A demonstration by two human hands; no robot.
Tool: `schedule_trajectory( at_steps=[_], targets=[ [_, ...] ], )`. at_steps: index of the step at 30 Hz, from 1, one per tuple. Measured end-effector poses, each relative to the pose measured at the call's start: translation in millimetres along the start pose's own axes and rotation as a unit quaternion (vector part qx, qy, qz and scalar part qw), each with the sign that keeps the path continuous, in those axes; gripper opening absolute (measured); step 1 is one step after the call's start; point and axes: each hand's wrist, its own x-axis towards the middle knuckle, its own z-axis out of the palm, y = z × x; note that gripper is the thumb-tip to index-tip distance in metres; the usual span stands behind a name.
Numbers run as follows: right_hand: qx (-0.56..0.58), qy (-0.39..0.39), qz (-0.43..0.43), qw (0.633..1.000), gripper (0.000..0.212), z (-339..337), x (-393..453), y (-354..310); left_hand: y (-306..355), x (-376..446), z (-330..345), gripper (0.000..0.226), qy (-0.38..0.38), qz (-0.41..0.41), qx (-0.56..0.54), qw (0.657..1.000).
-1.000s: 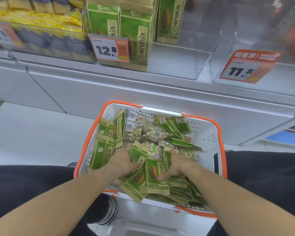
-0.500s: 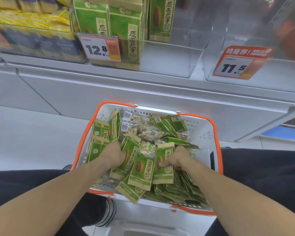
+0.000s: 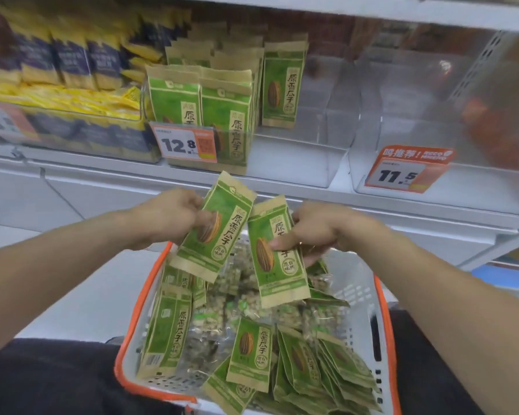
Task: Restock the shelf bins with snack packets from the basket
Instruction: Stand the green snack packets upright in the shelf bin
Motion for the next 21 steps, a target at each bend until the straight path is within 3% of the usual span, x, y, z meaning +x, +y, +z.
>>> schedule_trajectory(
  at_steps=[4,9,12,21],
  targets=[
    [0.017,0.024,-0.08,0.996,0.018,-47,-40,-29,26,-2,-14,0.015,0.053,0.055,-0.132,0.988],
    [0.148,0.014,-0.183,0.972,0.035,-68,-55,-15,42,1,-5,0.021,0.03,0.085,-0.213,0.973],
    [0.221,0.034,-0.201,0.954,0.036,-57,-38,2,48,0,4,0.021,0.005,0.099,-0.24,0.966],
    [0.273,0.088,-0.218,0.933,0.025,-31,-18,-1,56,5,10,0.036,-0.012,0.123,-0.254,0.959]
  ],
)
